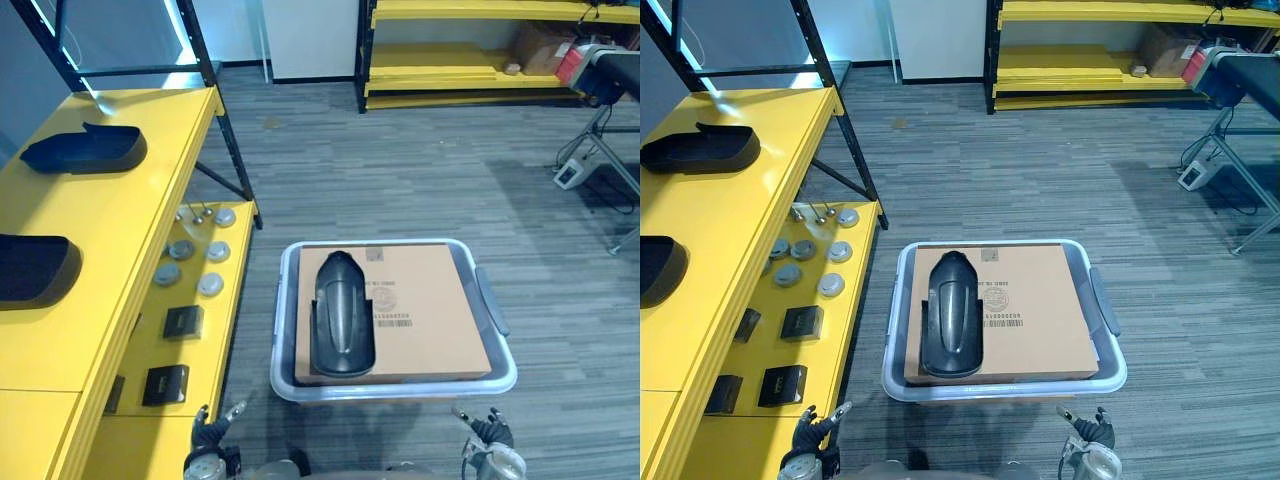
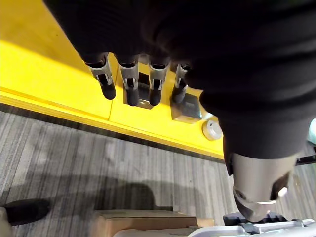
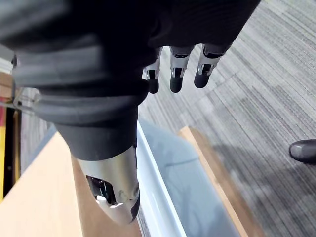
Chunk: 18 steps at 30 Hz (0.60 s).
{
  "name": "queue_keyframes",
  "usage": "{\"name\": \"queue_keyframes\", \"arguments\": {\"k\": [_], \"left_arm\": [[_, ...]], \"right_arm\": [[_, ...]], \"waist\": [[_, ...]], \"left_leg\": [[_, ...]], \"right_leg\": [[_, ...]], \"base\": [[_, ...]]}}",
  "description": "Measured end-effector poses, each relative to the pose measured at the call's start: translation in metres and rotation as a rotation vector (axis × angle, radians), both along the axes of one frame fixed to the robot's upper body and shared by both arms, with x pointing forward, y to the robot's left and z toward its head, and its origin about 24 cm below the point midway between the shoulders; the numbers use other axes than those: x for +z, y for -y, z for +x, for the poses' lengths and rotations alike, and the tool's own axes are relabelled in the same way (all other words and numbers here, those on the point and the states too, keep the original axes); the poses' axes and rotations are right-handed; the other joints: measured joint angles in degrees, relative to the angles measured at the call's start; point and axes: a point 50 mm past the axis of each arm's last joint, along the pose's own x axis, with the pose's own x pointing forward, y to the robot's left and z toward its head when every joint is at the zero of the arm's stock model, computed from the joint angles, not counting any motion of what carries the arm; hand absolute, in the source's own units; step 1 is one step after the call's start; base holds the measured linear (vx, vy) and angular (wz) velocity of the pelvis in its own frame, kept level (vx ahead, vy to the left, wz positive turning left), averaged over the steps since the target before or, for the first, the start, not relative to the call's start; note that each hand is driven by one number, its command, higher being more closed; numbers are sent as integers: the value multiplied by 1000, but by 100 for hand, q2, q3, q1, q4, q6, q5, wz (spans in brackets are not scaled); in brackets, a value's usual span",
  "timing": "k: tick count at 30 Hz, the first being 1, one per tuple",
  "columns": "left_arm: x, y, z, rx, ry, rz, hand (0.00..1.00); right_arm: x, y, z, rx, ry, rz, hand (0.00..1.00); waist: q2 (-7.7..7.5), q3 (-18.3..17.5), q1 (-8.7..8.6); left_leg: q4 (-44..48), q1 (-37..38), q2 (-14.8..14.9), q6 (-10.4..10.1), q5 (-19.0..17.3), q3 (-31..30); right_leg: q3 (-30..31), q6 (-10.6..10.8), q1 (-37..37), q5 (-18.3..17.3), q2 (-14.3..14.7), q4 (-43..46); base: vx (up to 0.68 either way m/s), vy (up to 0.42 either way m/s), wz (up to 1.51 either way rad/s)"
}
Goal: Walk over and take plastic housings, then place them on the shelf
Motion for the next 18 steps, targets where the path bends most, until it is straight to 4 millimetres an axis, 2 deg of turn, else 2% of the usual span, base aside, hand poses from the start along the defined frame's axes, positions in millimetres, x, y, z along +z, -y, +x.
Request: {"name": "queue_keyframes", "arguments": {"k": [1,5,7,8,10,11,18], "left_arm": [[1,-1,0,3,6,2,0],[5,-1,5,-1,37,9,0],[4,3,3,-2,32,-1,0],[3,4,2,-5,29,-3,0],[2,7,-2,-8,17,-10,0],[0,8,-5,-19,6,-13,0],[-1,14,-8,-62,-6,-17,0]], "right_arm": [[8,4,5,-4,37,-28,0],[67,26,38,-2,277,-217,0],[97,27,55,33,395,-300,0],[103,25,58,48,419,-318,0],[117,15,69,108,478,-349,0],[123,4,79,178,504,-369,0],[143,-51,126,509,564,-461,0]], "waist": [[-7,0,-9],[-34,-11,-13],[-38,-13,-10],[-45,-17,-8],[-71,-22,3],[-77,-26,2],[-23,-56,55]], "left_leg": [[-45,9,-8,-4,25,2],[-285,10,-67,12,211,-24],[-392,1,-92,48,266,-96],[-447,-3,-99,55,306,-110],[-580,-25,-112,50,428,-130],[-694,-25,-110,30,516,-149],[-850,-365,-103,-43,593,-306]], "right_leg": [[7,4,-15,2,0,-3],[44,51,-59,122,10,-158],[53,52,-91,121,12,-193],[63,53,-118,121,11,-190],[118,54,-204,121,15,-187],[138,74,-263,132,30,-184],[132,89,-624,97,73,-182]], "base": [[-65,12,-4],[-90,10,0],[-113,11,7],[-149,11,6],[-140,2,0],[-104,-8,-1],[-87,4,7]]}}
